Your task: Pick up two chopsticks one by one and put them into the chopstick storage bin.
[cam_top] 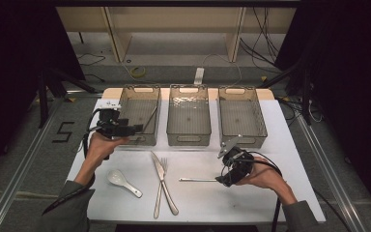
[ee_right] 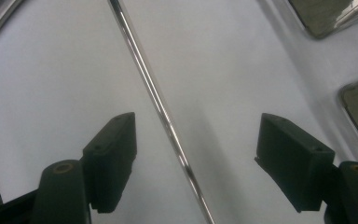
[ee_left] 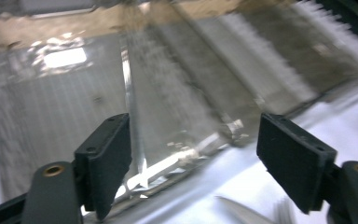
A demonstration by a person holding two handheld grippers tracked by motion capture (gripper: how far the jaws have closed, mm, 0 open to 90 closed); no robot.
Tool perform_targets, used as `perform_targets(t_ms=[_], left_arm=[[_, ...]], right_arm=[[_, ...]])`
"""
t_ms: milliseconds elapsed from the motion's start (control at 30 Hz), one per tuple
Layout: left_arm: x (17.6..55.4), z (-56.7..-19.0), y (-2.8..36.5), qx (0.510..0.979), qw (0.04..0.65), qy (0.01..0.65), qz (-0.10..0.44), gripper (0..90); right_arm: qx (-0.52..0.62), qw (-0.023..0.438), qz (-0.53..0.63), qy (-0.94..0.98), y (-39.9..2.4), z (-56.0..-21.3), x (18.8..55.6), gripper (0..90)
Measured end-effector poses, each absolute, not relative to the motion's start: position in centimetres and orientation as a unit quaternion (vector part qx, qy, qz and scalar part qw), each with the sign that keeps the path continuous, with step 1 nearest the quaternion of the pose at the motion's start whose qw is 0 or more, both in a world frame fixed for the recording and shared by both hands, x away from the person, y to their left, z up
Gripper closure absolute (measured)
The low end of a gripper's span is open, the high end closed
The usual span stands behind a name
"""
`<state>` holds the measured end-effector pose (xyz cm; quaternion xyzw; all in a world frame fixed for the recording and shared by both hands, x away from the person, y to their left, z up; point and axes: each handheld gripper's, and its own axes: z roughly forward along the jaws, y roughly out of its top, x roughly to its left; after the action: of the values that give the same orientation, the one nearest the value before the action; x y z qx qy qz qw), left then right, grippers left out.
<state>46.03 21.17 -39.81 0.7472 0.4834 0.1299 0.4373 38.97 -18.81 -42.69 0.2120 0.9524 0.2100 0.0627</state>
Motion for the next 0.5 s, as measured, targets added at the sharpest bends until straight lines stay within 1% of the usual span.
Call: perform_targets(t_ms=[33, 133, 167, 367, 500], left_arm=[[44.9, -39.8, 20.7, 0.746, 0.454, 0.47, 0.132, 24.7], [43.9, -40.0, 20.2, 0.752, 0.458, 0.453, 0.135, 22.3], [42.8, -40.1, 19.8, 0.755, 0.467, 0.439, 0.136, 21.8], [40.1, -40.2, 19.1, 0.747, 0.499, 0.415, 0.145, 20.3], [39.1, -40.5, 18.8, 0.75, 0.504, 0.406, 0.139, 18.5]], right_arm=[[0.211, 0.061, 0.206, 0.953, -18.7, -42.7, 39.0, 30.4], [0.208, 0.065, 0.193, 0.957, -18.5, -42.9, 39.1, 31.4], [0.206, 0.064, 0.185, 0.959, -18.4, -42.9, 39.2, 32.0], [0.207, 0.053, 0.169, 0.962, -18.2, -43.1, 39.6, 36.9], [0.213, 0.051, 0.157, 0.963, -18.1, -43.2, 39.7, 39.0]])
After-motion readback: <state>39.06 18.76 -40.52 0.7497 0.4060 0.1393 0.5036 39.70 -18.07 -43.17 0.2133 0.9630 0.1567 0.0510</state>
